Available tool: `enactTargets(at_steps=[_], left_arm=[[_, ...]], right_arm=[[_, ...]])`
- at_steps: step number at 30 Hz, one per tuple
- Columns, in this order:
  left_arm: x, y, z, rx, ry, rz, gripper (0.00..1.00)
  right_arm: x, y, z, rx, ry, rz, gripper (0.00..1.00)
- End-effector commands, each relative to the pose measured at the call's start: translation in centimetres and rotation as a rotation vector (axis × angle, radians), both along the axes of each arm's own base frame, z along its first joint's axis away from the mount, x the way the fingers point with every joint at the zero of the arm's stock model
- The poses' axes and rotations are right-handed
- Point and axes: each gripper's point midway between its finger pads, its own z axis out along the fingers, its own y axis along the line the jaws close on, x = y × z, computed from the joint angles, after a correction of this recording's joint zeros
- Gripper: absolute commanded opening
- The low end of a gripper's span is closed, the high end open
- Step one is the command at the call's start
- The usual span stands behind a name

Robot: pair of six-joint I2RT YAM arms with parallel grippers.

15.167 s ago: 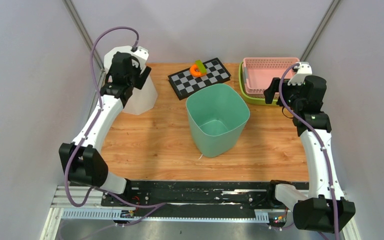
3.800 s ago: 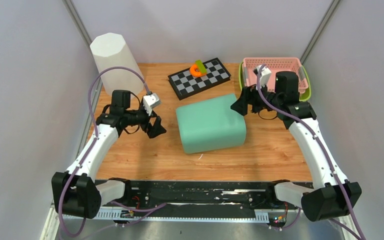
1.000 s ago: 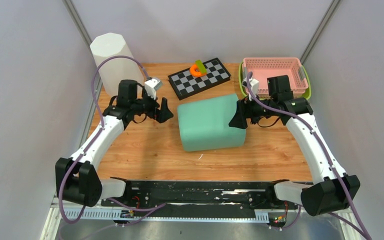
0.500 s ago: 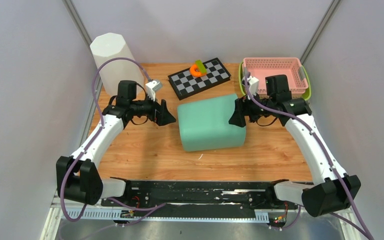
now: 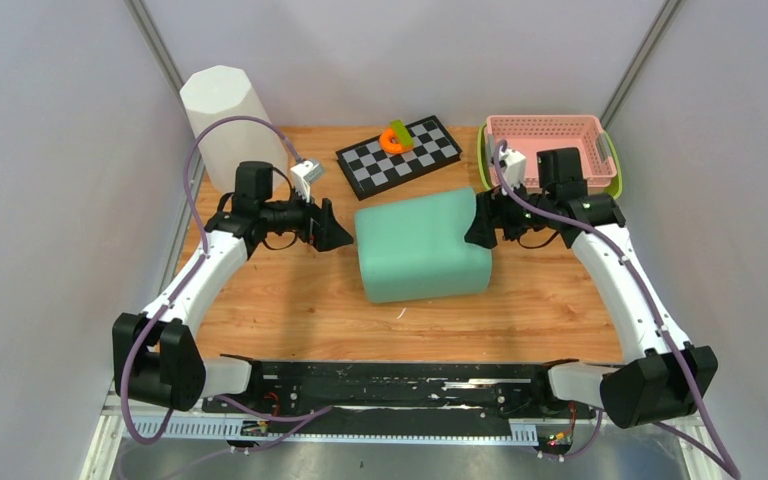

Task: Turn the large container upside down

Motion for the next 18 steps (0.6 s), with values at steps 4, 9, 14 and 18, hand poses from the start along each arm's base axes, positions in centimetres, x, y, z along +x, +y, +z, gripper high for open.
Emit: enactTargets(at_steps=[4,9,14,18], left_arm=[[-0.4,-0.3,0.6,-0.032,-0.007,-0.029,1.00],[-0.4,-0.3,0.6,-0.028,-0.001,-0.026,1.00],[-0.5,-0.1,0.9,-0.018,-0.006,-0.026,1.00],[-0.8,0.0,1.4,-0.006,-0.024,-0.030,1.00]], right_arm=[[-2.1,3.4,-1.1,0.035,0.077,0.149,0.80],[-1.9,5.4,-0.5,0.076,0.092,0.197,0.80],[-2.0,7.2,-0.6,0.072,0.085,0.251,0.80],[-1.9,8.2,-1.0,0.070,0.088,0.273,0.80]])
